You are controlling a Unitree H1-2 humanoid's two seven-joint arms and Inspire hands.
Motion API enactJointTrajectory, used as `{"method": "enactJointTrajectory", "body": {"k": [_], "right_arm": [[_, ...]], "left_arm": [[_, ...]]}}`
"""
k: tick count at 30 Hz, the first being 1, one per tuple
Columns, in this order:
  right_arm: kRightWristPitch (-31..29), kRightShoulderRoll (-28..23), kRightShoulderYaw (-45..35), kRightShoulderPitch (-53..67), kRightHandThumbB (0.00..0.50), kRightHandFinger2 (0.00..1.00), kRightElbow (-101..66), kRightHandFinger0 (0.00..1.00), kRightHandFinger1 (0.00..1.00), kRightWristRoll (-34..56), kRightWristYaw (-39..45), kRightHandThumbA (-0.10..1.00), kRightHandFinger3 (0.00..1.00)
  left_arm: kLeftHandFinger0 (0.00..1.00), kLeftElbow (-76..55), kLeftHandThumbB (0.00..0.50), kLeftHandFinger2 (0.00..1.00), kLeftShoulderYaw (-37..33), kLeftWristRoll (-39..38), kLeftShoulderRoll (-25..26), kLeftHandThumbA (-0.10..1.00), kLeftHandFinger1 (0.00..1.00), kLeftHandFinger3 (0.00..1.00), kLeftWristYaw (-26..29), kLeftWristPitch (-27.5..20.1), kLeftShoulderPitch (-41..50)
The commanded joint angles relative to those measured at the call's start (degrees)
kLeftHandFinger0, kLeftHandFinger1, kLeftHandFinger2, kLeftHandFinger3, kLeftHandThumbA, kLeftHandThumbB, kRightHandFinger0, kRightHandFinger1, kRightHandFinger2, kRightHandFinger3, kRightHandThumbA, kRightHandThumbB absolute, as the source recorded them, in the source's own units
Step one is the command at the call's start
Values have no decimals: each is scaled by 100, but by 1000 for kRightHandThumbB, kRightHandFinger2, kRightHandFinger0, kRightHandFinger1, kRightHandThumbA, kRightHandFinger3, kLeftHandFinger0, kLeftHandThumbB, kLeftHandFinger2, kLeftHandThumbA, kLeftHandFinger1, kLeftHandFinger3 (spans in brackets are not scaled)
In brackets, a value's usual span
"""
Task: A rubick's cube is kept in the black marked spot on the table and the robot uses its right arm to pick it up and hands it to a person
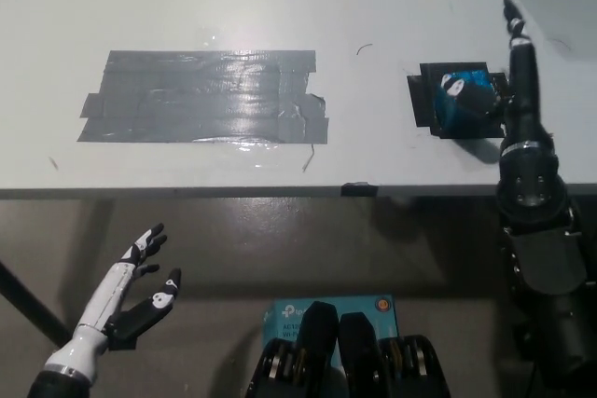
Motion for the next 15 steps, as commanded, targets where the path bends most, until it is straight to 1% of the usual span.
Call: {"method": "enactJointTrajectory", "body": {"k": [1,2,4,7,8,11,15], "right_arm": [[-285,-94,-65,-464,428,1000,492,1000,1000,255,-190,899,1000],[-311,-97,-73,-473,428,1000,552,1000,1000,293,-179,896,1000],[-391,-108,-116,-531,451,1000,818,1000,1000,413,-156,887,1000],[-408,-89,-121,-519,455,1000,934,1000,1000,481,-143,885,1000],[-405,-71,-101,-497,474,1000,953,1000,1000,471,-155,903,1000],[-482,-37,-75,-482,467,1000,1077,1000,1000,483,-194,901,1000],[-462,-10,-108,-523,474,1000,1170,1000,1000,585,-178,908,1000]], "left_arm": [[916,-81,74,1000,47,27,62,524,1000,1000,-65,-178,-112],[916,-69,73,1000,46,27,64,524,1000,1000,-62,-206,-116],[915,-45,73,1000,46,17,60,526,1000,1000,-62,-235,-122],[910,-96,70,1000,48,25,53,519,1000,1000,-56,-202,-107],[909,-120,70,1000,53,9,50,515,1000,1000,-68,-166,-100],[902,-95,71,1000,55,11,54,511,1000,1000,-61,-194,-106],[902,-85,73,1000,67,-12,64,515,1000,1000,-72,-195,-129]]}}
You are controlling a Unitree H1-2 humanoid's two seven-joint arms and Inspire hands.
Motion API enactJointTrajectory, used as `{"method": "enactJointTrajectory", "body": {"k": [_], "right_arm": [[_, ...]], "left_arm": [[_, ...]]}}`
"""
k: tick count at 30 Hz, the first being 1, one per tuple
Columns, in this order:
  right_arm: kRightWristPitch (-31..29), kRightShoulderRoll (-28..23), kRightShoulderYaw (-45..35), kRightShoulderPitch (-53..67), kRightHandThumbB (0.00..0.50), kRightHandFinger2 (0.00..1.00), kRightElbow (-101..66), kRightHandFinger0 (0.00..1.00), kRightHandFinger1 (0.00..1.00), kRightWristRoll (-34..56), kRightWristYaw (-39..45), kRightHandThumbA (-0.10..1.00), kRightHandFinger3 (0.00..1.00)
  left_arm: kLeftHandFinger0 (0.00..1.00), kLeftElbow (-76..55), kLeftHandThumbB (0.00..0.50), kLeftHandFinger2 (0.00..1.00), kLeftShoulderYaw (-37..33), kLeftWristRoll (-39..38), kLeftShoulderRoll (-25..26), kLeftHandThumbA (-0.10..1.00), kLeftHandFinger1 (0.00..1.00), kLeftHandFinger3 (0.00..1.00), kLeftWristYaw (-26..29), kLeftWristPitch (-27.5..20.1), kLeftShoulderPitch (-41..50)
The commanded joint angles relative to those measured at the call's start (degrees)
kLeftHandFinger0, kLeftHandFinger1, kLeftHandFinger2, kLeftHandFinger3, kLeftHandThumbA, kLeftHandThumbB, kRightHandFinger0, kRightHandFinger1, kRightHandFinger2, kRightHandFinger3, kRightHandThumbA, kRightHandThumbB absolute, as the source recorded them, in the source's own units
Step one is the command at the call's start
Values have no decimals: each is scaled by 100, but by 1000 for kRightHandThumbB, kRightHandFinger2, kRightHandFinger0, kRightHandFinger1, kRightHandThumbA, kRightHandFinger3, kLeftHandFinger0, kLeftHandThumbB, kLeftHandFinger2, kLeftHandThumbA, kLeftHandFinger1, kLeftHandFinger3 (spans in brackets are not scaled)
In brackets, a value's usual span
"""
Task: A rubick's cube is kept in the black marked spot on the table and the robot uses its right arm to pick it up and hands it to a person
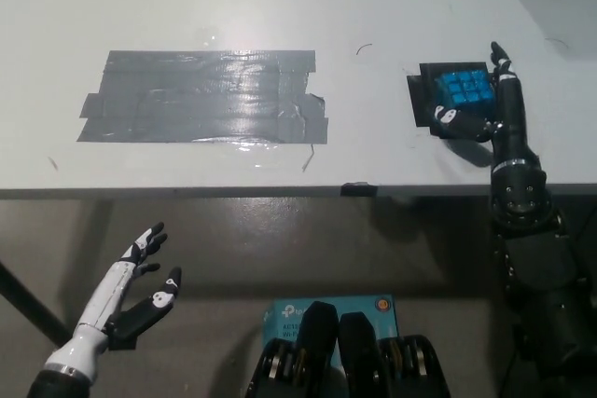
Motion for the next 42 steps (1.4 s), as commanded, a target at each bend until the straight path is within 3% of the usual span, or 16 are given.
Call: {"method": "enactJointTrajectory", "body": {"k": [1,17,18,19,20,21,22,23,24,25,26,27,28,31,36,42], "right_arm": [[-287,6,-42,-348,476,1000,-5,1000,1000,257,-97,912,1000],[-381,-25,132,-791,450,1000,1467,1000,1000,193,-498,912,1000],[-307,-23,160,-877,429,1000,1660,1000,1000,152,-657,828,1000],[-161,-49,138,-1019,366,1000,1897,1000,1000,212,-692,628,1000],[103,-85,126,-1149,342,885,2104,814,825,277,-603,533,989],[266,-116,132,-1215,286,749,2245,710,781,310,-487,340,517],[365,-147,146,-1271,288,705,2394,748,778,338,-373,256,375],[371,-152,114,-1289,298,575,2458,633,648,389,-348,95,235],[390,-158,65,-1312,298,575,2540,633,648,464,-305,95,235],[449,-180,74,-1321,297,302,2620,274,268,478,-207,-61,191],[493,-194,83,-1333,275,222,2715,55,90,489,-152,-92,217],[514,-207,115,-1329,266,304,2762,11,91,470,-111,-98,307],[533,-213,201,-1318,243,534,2799,0,239,408,-76,-100,361],[427,-219,302,-1272,219,760,2836,46,459,376,-62,-100,508],[350,-257,344,-1223,217,835,2821,127,564,407,-107,-100,753],[86,-275,293,-1174,204,823,2735,128,566,513,-134,-100,791]], "left_arm": [[904,-91,75,1000,67,-21,64,517,1000,1000,-79,-179,-122],[923,-103,73,1000,69,-13,65,529,1000,1000,-77,-182,-175],[920,-62,72,1000,71,-17,74,529,1000,1000,-76,-226,-197],[912,-28,76,1000,72,-1,68,532,1000,1000,-56,-243,-242],[912,-17,75,1000,72,6,66,532,1000,1000,-47,-264,-258],[912,-29,73,1000,73,-4,63,531,1000,1000,-51,-260,-255],[913,-48,73,1000,77,-19,59,531,1000,1000,-59,-243,-251],[913,-59,74,1000,76,-18,60,531,1000,1000,-65,-218,-250],[913,-75,74,1000,75,-18,62,531,1000,1000,-74,-180,-249],[913,-79,80,1000,77,-16,61,537,1000,1000,-71,-162,-247],[908,-77,79,1000,80,-14,59,543,1000,1000,-67,-158,-247],[906,-85,78,1000,82,-9,62,544,1000,1000,-65,-152,-262],[902,-63,72,1000,82,-20,64,541,1000,1000,-67,-197,-272],[902,-25,73,1000,78,-22,63,540,1000,1000,-62,-245,-280],[907,-95,72,1000,74,-3,72,540,1000,1000,-77,-176,-309],[896,-15,74,1000,67,4,86,533,1000,1000,-74,-257,-353]]}}
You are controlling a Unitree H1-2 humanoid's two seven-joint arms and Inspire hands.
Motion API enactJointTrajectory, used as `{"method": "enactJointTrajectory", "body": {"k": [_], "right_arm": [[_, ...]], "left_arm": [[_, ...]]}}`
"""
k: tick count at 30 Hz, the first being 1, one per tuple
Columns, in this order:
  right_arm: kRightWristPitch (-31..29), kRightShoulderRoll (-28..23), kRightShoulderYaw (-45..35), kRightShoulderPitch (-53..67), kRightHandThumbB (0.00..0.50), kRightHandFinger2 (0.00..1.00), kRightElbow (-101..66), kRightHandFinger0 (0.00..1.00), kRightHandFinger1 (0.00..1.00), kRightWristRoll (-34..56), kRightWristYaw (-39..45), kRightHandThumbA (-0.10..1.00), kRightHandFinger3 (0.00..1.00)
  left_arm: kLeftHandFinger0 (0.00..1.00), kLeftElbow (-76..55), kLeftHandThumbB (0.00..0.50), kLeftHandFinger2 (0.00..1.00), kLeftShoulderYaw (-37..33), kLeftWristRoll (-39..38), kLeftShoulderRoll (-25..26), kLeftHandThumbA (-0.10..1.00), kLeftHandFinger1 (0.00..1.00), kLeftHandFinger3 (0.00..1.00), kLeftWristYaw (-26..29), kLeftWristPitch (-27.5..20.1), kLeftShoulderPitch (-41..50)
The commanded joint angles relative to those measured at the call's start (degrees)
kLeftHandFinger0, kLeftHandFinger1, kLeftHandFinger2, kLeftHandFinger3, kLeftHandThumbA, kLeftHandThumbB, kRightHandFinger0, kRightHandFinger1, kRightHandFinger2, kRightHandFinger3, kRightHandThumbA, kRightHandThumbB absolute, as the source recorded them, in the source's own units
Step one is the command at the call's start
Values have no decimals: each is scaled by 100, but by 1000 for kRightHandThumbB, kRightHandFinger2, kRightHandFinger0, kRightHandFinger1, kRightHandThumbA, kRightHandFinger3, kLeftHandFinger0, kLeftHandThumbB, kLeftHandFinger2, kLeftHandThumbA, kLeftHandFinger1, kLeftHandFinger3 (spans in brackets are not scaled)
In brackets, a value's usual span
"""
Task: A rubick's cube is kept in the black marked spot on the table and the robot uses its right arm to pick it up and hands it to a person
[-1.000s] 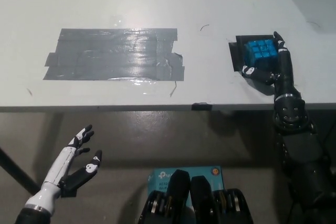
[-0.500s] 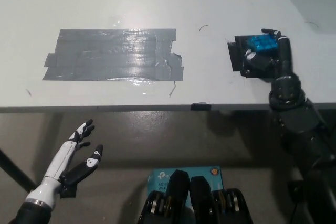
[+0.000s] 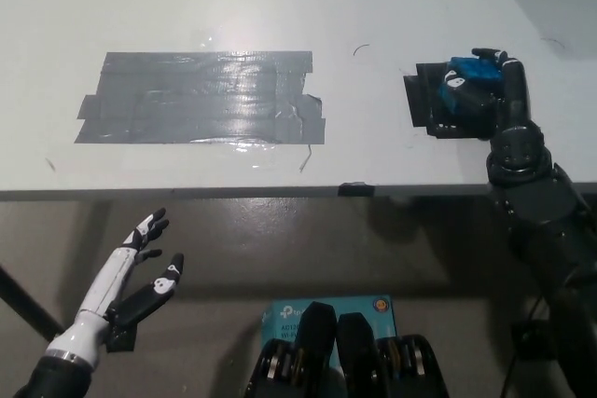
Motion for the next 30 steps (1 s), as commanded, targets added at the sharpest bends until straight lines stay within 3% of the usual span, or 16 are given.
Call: {"method": "enactJointTrajectory", "body": {"k": [1,4,7,16,19,23,24,27,30], "right_arm": [[-33,44,-31,210,200,792,3,112,523,227,224,-100,794],[-172,51,-79,217,200,783,-363,129,489,261,112,-100,789],[-93,122,-174,365,205,773,-1528,19,414,312,-68,-100,774],[658,194,-73,638,164,755,-5019,0,344,-38,-14,-100,804],[1011,237,9,604,172,758,-5884,0,350,-234,23,-100,817],[1198,349,67,453,170,762,-6211,0,357,-264,28,-100,830],[1211,355,73,447,194,770,-6229,0,365,-262,31,-100,859],[1232,407,264,218,182,732,-6078,0,314,-434,54,-100,825],[1257,490,347,1,193,773,-5759,0,352,-420,70,-100,832]], "left_arm": [[897,-49,74,1000,63,-3,80,534,1000,1000,-77,-205,-162],[901,-55,69,1000,67,-11,81,527,1000,1000,-80,-202,-175],[904,-48,73,1000,64,-26,86,527,1000,1000,-97,-219,-175],[910,-55,61,1000,67,6,96,522,1000,1000,-104,-163,-217],[914,-52,66,1000,59,-1,96,520,1000,1000,-113,-182,-219],[907,-45,59,1000,51,28,106,517,1000,1000,-108,-173,-235],[906,-43,60,1000,50,29,107,517,1000,1000,-108,-177,-236],[907,-34,58,1000,55,20,106,512,1000,1000,-105,-188,-222],[914,-20,66,1000,59,-2,100,511,1000,1000,-117,-220,-213]]}}
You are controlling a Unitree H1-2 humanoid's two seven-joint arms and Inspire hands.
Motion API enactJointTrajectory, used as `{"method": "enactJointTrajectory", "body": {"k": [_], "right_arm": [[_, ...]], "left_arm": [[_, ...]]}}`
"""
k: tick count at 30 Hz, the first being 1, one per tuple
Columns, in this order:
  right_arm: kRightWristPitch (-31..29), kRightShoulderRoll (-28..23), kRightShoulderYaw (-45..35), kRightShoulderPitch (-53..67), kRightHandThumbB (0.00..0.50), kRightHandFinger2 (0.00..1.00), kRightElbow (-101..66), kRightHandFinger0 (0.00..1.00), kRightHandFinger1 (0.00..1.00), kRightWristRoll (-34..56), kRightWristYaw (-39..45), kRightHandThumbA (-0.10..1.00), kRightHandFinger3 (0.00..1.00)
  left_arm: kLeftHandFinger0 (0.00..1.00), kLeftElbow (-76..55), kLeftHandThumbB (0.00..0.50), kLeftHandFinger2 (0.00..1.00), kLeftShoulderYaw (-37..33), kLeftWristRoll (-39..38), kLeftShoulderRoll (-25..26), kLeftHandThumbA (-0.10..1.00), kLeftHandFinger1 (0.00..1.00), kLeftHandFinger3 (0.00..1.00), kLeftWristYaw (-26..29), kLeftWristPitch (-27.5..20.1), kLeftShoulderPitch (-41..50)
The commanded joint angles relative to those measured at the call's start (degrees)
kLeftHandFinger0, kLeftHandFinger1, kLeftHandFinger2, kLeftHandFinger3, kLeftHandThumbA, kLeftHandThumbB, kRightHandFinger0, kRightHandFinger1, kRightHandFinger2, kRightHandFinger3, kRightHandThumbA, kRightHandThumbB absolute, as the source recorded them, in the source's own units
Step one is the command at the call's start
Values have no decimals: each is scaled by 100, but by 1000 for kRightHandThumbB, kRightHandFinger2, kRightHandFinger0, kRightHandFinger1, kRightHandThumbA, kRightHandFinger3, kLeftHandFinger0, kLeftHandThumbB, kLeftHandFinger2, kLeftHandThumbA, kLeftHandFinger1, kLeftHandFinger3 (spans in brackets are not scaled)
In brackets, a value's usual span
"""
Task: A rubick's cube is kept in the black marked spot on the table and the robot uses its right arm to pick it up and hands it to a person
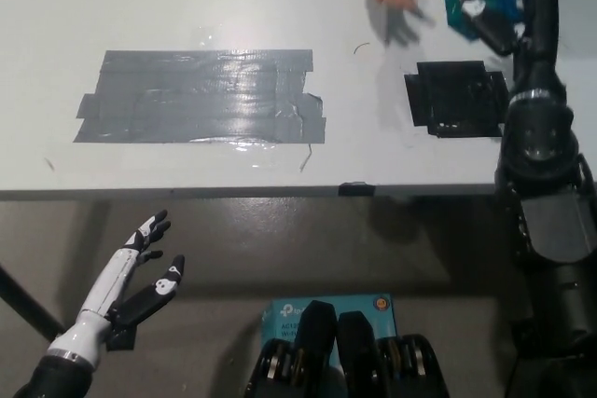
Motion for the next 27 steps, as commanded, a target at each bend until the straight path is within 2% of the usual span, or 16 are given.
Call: {"method": "enactJointTrajectory", "body": {"k": [1,5,12,20,22,23,25,27], "right_arm": [[375,184,307,-1093,194,773,-609,0,355,-374,55,-100,831],[178,188,481,-1394,203,796,194,0,391,-456,8,-100,839],[-477,236,674,-1937,192,790,1970,0,371,-461,-194,-100,846],[-774,399,882,-2265,196,800,3320,0,378,-563,-348,-100,852],[-832,421,888,-2330,200,723,3623,0,318,-548,-398,-100,829],[-885,425,888,-2373,200,613,3825,0,229,-531,-416,-100,818],[-977,425,885,-2425,204,542,4119,0,163,-509,-448,-100,778],[-1065,401,884,-2466,204,532,4432,0,163,-474,-406,-100,774]], "left_arm": [[914,-118,66,1000,75,-14,97,510,1000,1000,-73,-239,-176],[900,-174,62,1000,53,19,70,505,1000,1000,-88,-160,-170],[901,-175,74,1000,44,34,111,497,1000,1000,-141,-130,-260],[880,-96,75,1000,32,33,84,442,989,1000,-164,-201,-278],[879,-42,75,1000,35,24,90,440,988,1000,-160,-264,-286],[879,-59,76,1000,33,34,99,439,988,1000,-165,-240,-281],[879,-113,76,1000,31,43,112,439,988,1000,-185,-166,-268],[878,-152,75,1000,26,58,119,438,988,1000,-194,-118,-261]]}}
